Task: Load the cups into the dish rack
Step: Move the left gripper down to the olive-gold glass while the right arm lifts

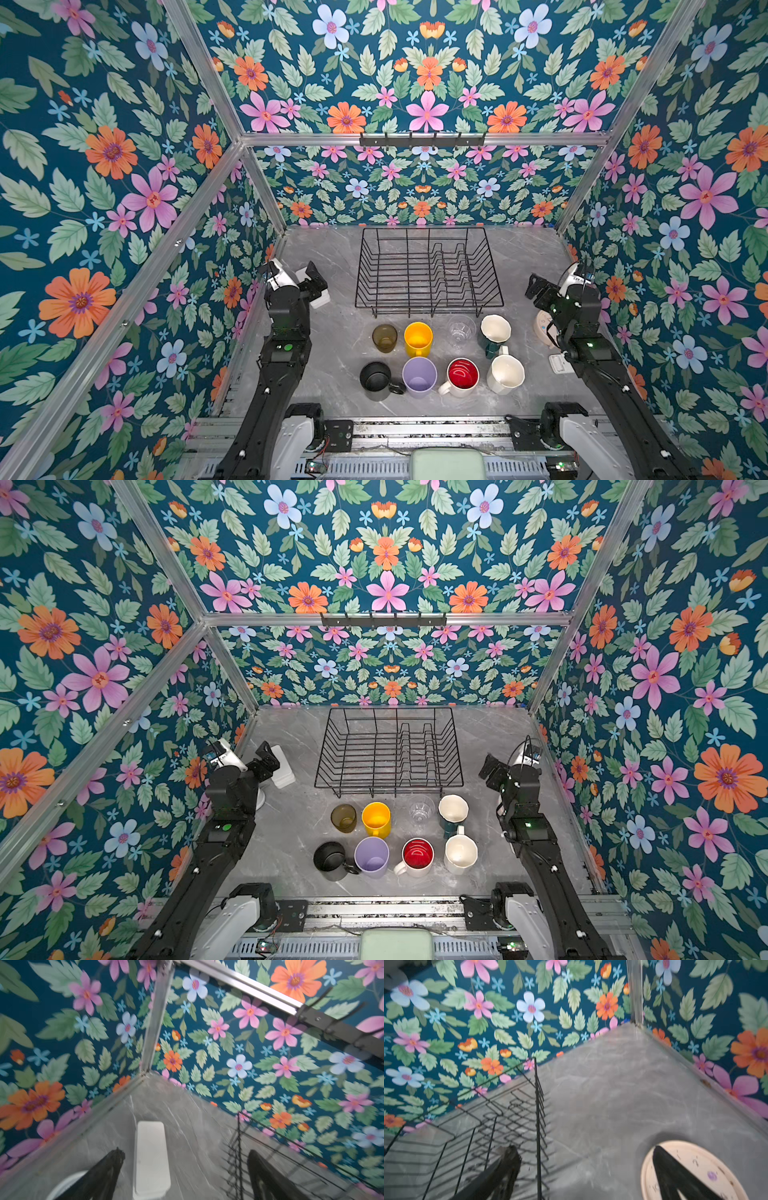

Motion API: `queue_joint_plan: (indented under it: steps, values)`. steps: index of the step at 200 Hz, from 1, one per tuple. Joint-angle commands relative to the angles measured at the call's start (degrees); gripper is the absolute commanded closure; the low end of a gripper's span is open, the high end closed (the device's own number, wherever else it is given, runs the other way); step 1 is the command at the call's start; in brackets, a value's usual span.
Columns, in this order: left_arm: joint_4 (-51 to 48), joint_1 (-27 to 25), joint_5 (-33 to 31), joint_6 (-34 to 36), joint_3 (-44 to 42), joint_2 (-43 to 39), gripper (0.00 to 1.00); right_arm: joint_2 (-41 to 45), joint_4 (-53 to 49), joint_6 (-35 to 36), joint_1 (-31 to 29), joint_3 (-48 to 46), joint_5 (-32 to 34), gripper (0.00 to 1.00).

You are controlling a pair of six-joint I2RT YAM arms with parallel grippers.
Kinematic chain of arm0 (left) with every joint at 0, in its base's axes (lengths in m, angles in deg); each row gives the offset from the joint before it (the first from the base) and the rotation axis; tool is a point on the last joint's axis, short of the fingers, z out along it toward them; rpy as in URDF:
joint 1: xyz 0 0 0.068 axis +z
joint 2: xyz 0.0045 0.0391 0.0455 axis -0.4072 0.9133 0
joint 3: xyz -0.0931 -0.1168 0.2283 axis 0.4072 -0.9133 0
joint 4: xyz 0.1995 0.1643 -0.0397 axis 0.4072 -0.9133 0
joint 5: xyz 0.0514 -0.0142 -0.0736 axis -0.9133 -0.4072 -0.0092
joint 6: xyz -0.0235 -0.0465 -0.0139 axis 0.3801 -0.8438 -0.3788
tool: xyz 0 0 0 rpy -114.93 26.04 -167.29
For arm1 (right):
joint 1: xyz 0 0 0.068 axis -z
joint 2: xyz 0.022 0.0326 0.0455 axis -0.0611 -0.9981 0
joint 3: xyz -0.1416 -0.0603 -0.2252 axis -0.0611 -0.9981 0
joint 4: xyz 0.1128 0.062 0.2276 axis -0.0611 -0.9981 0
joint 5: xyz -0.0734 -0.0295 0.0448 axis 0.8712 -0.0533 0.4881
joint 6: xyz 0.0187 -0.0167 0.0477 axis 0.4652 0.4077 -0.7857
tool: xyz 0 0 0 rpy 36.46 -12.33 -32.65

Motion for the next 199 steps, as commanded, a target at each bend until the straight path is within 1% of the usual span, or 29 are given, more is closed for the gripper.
queue_joint_plan:
  steps: [1,22,46,62,74,94,119,134,158,199]
  values:
    - [-21.9,0.03,10.98,-4.4,3.27,-2.7,0.11,1.45,-13.6,-0.35,-0.02,2.09,-3.76,0.07]
    - [-32.63,0.04,16.72,-2.65,7.63,-3.18,0.14,1.62,-22.04,0.42,0.01,5.32,-5.38,0.1]
    - [-42.96,-0.04,22.6,-1.18,11.44,-0.64,0.19,0.29,-27.35,1.82,-0.01,8.38,-6.68,0.15]
    - [-47.17,-0.26,27.23,-1.39,12.15,1.18,0.24,-0.83,-28.84,2.13,-0.06,9.71,-7.11,0.17]
    - [-48.15,-1.47,28.92,-2.69,11.51,1.5,0.27,-1.52,-28.89,1.97,-0.15,10.18,-8.16,0.18]
    - [-48.77,-5.59,25.82,-5.05,10.84,0.58,0.3,-2.5,-28.69,1.31,-0.66,10.58,-9.32,0.2]
    - [-48.51,-13.68,18.98,-8.38,11.0,1.25,0.31,-4.08,-28.95,0.63,-1.69,10.76,-9.42,0.21]
    - [-48.56,-17.78,17.12,-9.94,10.96,2.66,0.33,-4.88,-29.7,0.59,-2.78,11.12,-8.94,0.22]
    - [-48.05,-21.13,14.71,-10.88,10.49,4.43,0.35,-5.13,-30.67,0.55,-4.64,11.33,-7.3,0.22]
    - [-45.78,-26.56,12.22,-13.02,10.56,7.41,0.39,-4.54,-31.59,-0.5,-5.86,10.61,-7.22,0.24]
